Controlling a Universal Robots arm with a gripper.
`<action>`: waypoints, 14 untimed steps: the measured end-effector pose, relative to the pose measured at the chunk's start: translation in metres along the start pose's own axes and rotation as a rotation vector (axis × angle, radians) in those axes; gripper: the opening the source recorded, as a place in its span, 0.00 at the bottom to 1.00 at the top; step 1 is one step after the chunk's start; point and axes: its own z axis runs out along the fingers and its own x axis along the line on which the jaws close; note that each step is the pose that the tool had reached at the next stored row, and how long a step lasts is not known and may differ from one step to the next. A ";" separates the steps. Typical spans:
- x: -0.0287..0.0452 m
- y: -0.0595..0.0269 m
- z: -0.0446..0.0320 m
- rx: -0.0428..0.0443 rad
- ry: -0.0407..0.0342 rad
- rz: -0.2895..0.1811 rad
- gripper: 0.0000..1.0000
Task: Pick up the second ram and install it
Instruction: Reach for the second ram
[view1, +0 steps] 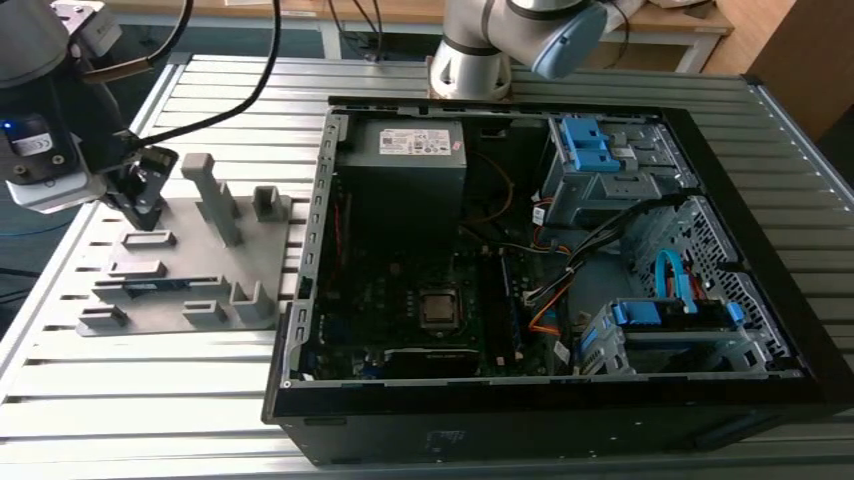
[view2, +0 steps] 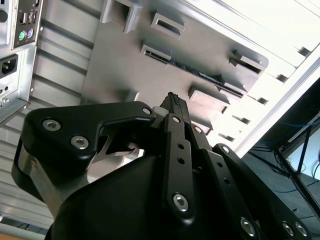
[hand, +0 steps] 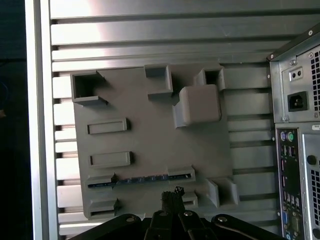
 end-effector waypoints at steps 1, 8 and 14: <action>0.0000 -0.0004 0.0013 0.0000 0.0000 0.000 0.10; 0.0001 -0.0028 0.0099 0.0001 0.0001 0.000 0.10; 0.0003 -0.0046 0.0186 0.0000 0.0001 0.000 0.10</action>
